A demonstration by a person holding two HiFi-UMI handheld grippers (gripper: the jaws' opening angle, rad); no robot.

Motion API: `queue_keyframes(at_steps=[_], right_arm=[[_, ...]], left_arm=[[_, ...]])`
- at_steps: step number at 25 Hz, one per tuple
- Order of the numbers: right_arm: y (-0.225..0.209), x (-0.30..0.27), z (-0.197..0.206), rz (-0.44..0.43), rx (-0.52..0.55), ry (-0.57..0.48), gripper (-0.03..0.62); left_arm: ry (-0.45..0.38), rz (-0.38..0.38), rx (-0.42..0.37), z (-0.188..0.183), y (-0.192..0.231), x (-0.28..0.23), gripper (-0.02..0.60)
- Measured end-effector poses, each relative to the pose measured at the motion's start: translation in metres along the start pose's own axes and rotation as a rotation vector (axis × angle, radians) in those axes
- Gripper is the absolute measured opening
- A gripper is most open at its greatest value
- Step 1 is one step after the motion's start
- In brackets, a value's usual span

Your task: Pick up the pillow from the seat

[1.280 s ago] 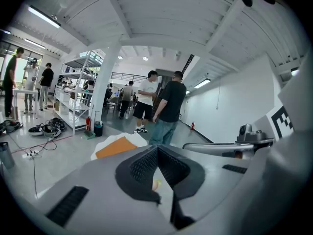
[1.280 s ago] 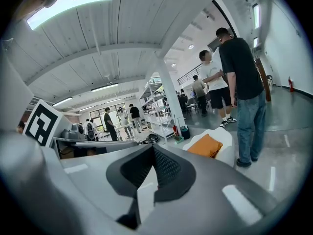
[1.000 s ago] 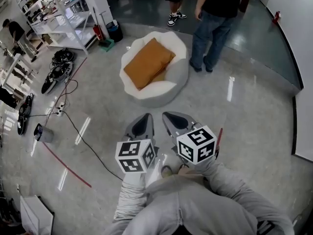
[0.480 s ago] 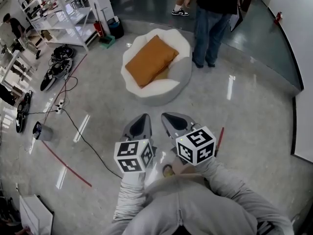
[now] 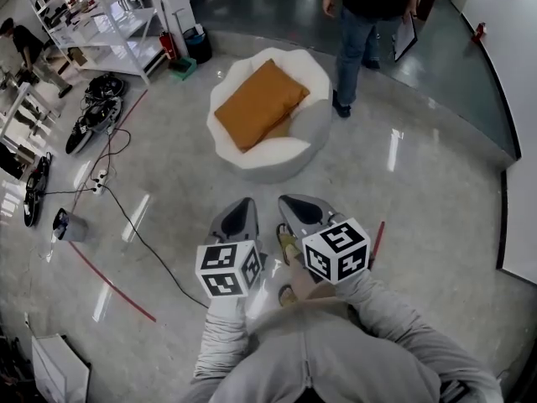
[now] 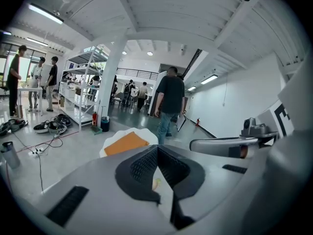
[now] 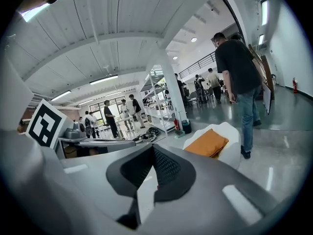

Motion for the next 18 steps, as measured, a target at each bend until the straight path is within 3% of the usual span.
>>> queue_keyframes(at_steps=[18], right_arm=[[-0.085,-0.117,-0.061,-0.032,0.025,0.003,-0.002]], left_arm=[[0.007,-0.037,0.000,-0.052,0.053,-0.121,0.002]])
Point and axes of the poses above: the fingertips, and each gripper's own axes: x backward along the fingers, y to its left, z out of its underside, the point moved 4 cm from there along x, backward along the fingers, and after that the axes turned 3 degrees about -y, right-handed, at the moved point
